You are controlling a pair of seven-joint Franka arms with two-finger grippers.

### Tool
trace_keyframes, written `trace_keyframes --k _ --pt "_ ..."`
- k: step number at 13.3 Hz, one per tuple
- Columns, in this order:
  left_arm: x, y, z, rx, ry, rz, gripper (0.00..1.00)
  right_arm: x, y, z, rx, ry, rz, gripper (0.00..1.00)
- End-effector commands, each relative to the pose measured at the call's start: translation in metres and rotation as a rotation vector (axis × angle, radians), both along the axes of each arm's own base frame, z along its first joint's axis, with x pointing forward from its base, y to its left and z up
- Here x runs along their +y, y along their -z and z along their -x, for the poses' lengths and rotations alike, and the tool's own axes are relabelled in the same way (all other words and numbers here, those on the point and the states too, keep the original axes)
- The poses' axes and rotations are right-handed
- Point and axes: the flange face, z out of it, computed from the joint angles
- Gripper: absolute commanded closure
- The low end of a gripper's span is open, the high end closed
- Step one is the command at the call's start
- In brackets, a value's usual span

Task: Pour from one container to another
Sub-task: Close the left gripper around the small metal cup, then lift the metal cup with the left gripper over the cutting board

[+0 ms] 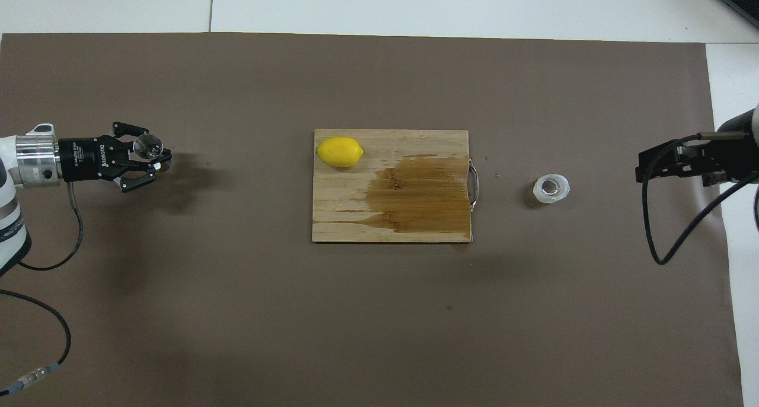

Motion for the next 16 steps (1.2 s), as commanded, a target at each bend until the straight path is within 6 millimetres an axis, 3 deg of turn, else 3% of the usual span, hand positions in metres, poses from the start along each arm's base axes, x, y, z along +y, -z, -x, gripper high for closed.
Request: trace_keyframes --k 1,5,9,12,16 --pt "-0.03 -0.028 0.0 -0.026 0.029 0.044 1.0 -0.001 -0.002 0.002 -0.003 0.019 -0.018 0.0" --pt "-0.109 -0.068 0.001 -0.031 0.104 0.09 1.0 -0.001 -0.002 0.002 -0.003 0.019 -0.018 0.0" --pt "-0.188 -0.092 0.008 -0.019 0.147 0.162 1.0 -0.001 -0.002 0.002 -0.003 0.019 -0.018 0.0" --pt "-0.261 -0.094 0.016 -0.011 0.163 0.193 1.0 -0.001 -0.002 0.002 -0.003 0.019 -0.018 0.0" --pt "-0.337 -0.089 0.031 -0.009 0.108 0.211 1.0 -0.001 -0.002 0.002 -0.003 0.019 -0.02 0.0"
